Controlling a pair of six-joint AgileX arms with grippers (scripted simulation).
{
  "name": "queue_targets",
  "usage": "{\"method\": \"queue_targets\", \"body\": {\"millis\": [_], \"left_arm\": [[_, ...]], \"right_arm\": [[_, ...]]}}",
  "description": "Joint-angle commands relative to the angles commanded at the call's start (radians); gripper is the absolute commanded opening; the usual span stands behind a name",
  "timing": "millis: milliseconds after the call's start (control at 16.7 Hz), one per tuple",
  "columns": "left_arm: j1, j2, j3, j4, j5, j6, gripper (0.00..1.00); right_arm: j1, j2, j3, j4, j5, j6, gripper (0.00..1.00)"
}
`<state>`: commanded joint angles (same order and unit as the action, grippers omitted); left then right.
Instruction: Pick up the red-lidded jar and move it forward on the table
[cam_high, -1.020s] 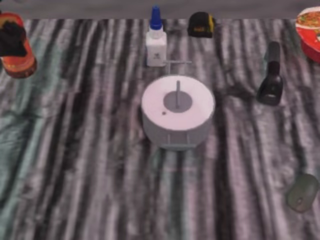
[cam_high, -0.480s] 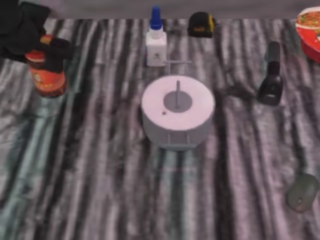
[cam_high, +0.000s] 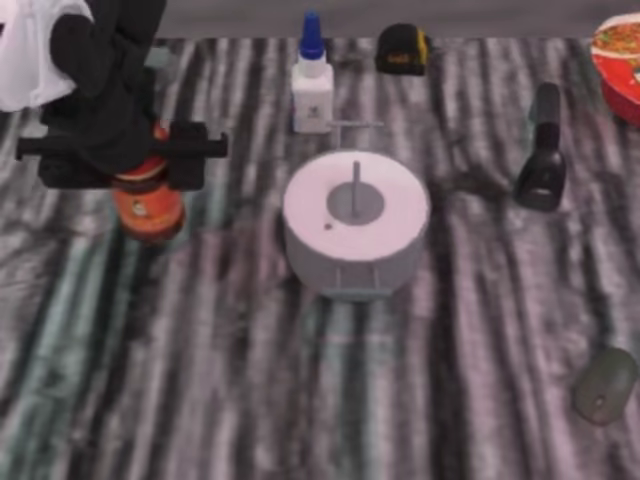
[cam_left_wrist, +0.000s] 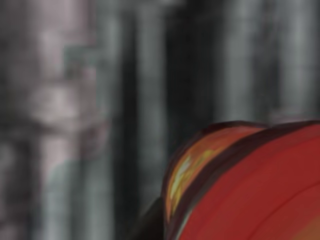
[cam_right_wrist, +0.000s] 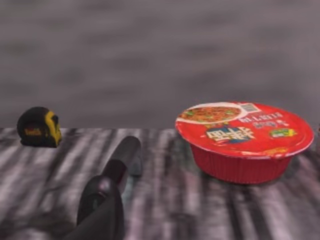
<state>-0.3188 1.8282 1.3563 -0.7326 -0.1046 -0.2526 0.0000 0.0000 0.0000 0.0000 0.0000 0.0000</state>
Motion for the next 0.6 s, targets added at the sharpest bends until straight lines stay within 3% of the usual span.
{"method": "queue_targets", "body": {"millis": [180,600], "left_arm": [[-0.026,-0.023,-0.037,0.032,-0.028,-0.055,0.00],[-0.018,0.005,-0.050,0.071,-0.027,-0.050,0.00]], "right_arm": [[0.000,0.000,0.000,0.000,0.000,0.000,1.00],[0.000,0.000,0.000,0.000,0.000,0.000,1.00]]}}
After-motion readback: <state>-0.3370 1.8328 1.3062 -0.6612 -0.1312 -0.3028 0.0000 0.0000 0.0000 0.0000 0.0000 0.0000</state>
